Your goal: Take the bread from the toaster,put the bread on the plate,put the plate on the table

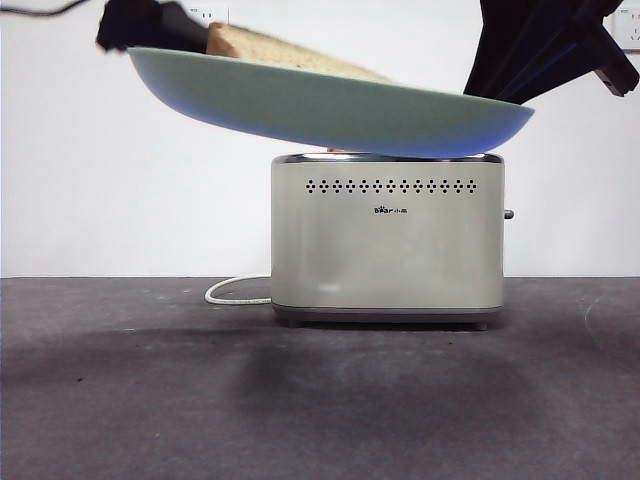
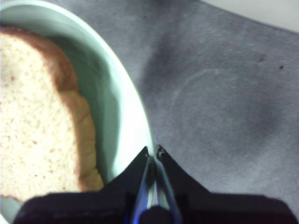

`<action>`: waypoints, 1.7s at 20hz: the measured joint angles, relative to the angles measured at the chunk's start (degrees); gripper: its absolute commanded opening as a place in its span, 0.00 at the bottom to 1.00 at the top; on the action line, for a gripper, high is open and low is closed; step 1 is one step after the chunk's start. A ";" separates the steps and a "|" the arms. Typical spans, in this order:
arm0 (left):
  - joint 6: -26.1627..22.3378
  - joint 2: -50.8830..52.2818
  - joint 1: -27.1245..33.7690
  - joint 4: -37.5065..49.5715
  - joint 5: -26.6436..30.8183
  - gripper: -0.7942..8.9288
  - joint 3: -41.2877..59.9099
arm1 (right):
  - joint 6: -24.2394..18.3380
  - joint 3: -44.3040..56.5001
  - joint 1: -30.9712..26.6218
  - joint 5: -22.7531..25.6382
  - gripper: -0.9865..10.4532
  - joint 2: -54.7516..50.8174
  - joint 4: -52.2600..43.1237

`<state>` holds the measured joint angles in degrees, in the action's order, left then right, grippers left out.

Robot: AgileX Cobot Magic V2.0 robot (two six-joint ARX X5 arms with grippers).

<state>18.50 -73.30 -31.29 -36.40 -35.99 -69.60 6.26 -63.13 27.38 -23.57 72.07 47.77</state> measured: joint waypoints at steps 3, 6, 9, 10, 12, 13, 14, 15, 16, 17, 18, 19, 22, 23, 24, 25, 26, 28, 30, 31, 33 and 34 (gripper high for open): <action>-1.11 0.02 0.00 -3.30 1.07 0.50 -5.20 | 0.00 0.00 0.00 -1.73 0.07 0.00 0.13; -3.96 0.02 0.00 -7.69 1.40 0.50 -8.33 | 0.00 0.00 0.00 -2.58 0.07 0.00 0.17; -7.96 1.18 0.00 -10.32 2.49 0.50 -11.63 | 0.00 0.00 0.00 -2.45 0.07 0.00 0.15; -9.70 2.32 0.00 -11.87 4.46 0.50 -12.87 | 0.02 0.00 0.00 -2.12 0.07 0.00 -0.09; -12.85 6.21 0.00 -14.80 9.77 0.43 -13.99 | 0.63 0.00 -0.02 -0.57 0.07 0.00 -1.73; -13.70 8.61 0.00 -16.22 11.82 0.36 -13.99 | 1.07 0.00 -0.02 0.15 0.07 0.09 -2.75; -14.29 10.95 0.00 -17.46 13.31 0.28 -13.99 | 1.51 0.00 -0.04 0.37 0.07 0.57 -3.54; -14.56 13.18 0.00 -18.53 14.36 0.19 -13.99 | 1.75 0.00 -0.02 0.33 0.07 1.64 -4.26; -14.71 15.28 0.00 -19.56 14.80 0.10 -13.99 | 2.14 0.00 -0.02 0.31 0.07 3.32 -5.25; -14.91 17.27 0.00 -20.41 14.84 0.07 -13.99 | 2.43 0.00 -0.02 0.31 0.07 5.55 -6.67; -15.06 19.17 0.00 -21.20 14.91 0.07 -13.99 | 3.04 0.00 -0.02 0.37 0.07 8.04 -8.31; -15.10 20.92 0.00 -21.94 14.97 0.07 -13.99 | 3.56 0.00 -0.02 0.44 0.07 10.47 -9.99; -15.12 25.27 0.00 -24.74 16.06 0.07 -13.99 | 4.76 0.00 -0.46 0.48 0.07 16.15 -13.62; -15.15 26.51 0.00 -26.10 16.87 0.07 -13.99 | 4.79 0.00 -0.79 0.50 0.07 17.81 -13.68; -15.30 27.58 0.00 -27.30 17.75 0.07 -13.99 | 4.76 0.00 -1.01 0.59 0.07 19.67 -13.75; -15.54 28.57 0.00 -28.11 17.88 0.07 -14.01 | 4.72 0.00 -1.38 0.63 0.07 21.64 -14.12; -15.80 29.18 0.00 -28.63 17.90 0.07 -14.05 | 4.70 0.00 -1.68 0.70 0.07 23.61 -14.82; -16.00 29.29 0.00 -28.72 18.05 0.07 -14.05 | 4.70 0.00 -2.25 0.83 0.07 26.51 -16.92; -16.20 29.16 0.00 -28.72 18.05 0.07 -14.05 | 4.72 0.02 -2.27 0.74 0.07 28.52 -18.75; -16.39 29.16 0.00 -28.72 18.05 0.07 -14.05 | 4.72 0.02 -2.25 0.59 0.07 29.57 -18.88; -16.41 29.14 0.00 -28.72 18.10 0.07 -14.05 | 4.68 0.02 -2.27 0.61 0.07 30.97 -18.75; -16.44 29.11 0.00 -28.72 18.34 0.07 -14.05 | 4.72 0.02 -2.27 0.59 0.07 31.67 -18.71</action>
<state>2.07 -44.18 -31.29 -65.12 -17.65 -83.66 10.98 -63.11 25.10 -22.98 103.74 29.06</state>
